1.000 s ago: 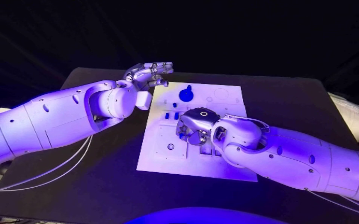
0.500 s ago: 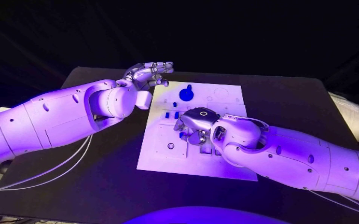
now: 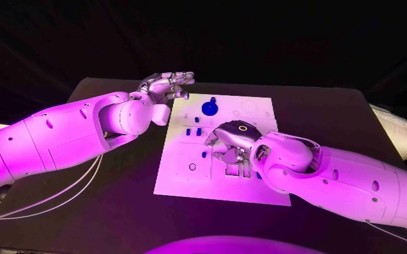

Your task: Assemble the parts on the task board

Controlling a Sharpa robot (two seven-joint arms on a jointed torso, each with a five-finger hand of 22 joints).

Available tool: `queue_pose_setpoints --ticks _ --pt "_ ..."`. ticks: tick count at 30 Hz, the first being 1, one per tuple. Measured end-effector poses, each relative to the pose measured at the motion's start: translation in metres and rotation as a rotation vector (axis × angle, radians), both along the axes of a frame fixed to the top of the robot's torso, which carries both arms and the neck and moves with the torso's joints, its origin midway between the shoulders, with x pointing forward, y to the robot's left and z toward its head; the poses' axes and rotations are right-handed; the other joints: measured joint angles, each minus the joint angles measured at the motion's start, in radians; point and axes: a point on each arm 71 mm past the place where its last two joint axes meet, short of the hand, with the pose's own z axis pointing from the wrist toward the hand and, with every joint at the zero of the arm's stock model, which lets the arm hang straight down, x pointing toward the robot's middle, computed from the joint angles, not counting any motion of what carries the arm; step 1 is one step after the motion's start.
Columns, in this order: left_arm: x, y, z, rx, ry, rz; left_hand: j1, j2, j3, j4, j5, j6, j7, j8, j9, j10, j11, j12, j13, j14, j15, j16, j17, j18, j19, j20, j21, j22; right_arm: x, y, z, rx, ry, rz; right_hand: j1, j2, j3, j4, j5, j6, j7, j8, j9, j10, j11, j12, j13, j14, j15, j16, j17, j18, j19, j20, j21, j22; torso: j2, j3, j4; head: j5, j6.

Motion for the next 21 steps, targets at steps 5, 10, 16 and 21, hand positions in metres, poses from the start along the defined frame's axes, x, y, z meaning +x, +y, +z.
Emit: queue_pose_setpoints --ticks 5,10,16,21 --pt "0.0 0.001 0.0 0.001 0.001 0.0 0.0 0.0 0.0 0.0 0.0 0.0 0.0 0.0 0.0 0.0 0.0 0.0 0.0 0.0 0.0 0.0 0.0 0.0 0.0 0.0 -0.001 0.0 0.003 -0.02 0.019 0.022 -0.031 -0.03 -0.014 -0.014 -0.06 0.013 0.006 -0.025 0.006 -0.005 -0.003 -0.041 0.006 0.0 -0.003 -0.025 0.007 -0.078 -0.09 0.016 -0.04 0.003 -0.058 -0.078 -0.001 -0.0002 -0.0042 -0.004 0.007" --pt "0.0 0.001 0.0 0.001 0.002 -0.001 0.0 0.0 0.0 0.0 0.0 0.0 0.0 0.0 0.0 0.0 0.0 0.0 0.0 0.0 0.0 0.0 0.0 0.0 0.0 0.0 -0.004 -0.001 0.008 -0.051 0.036 0.007 -0.062 -0.089 -0.011 -0.017 -0.101 0.021 0.006 -0.031 0.005 -0.005 -0.003 -0.046 0.006 0.007 -0.003 -0.025 0.007 -0.091 -0.113 0.016 -0.041 0.004 -0.068 -0.091 -0.003 -0.0006 -0.0081 -0.011 0.016" --pt "0.0 0.001 0.0 0.0 0.003 -0.003 0.0 0.0 0.0 0.0 0.0 0.0 0.0 0.0 0.0 0.0 0.0 0.0 0.0 0.0 0.0 0.0 0.0 0.0 0.0 0.0 -0.004 -0.001 0.016 -0.075 0.046 -0.02 -0.078 -0.15 0.006 -0.002 -0.123 0.027 0.012 -0.022 -0.003 -0.005 -0.002 -0.018 -0.004 0.023 -0.002 0.001 -0.003 -0.058 -0.084 0.016 -0.003 -0.004 -0.048 -0.048 -0.004 -0.0002 -0.01 -0.02 0.022" --pt "0.0 0.0 0.0 -0.001 0.003 -0.006 0.0 0.0 0.0 0.0 0.0 0.0 0.0 0.0 0.0 0.0 0.0 0.0 0.0 0.0 0.0 0.0 0.0 0.0 0.0 0.0 -0.004 -0.001 0.024 -0.088 0.044 -0.062 -0.064 -0.192 0.006 -0.002 -0.125 0.025 0.012 -0.019 -0.006 -0.005 -0.002 -0.018 -0.004 0.023 -0.002 0.001 -0.003 -0.058 -0.082 0.016 -0.003 -0.004 -0.048 -0.044 -0.004 0.0001 -0.0106 -0.024 0.027"
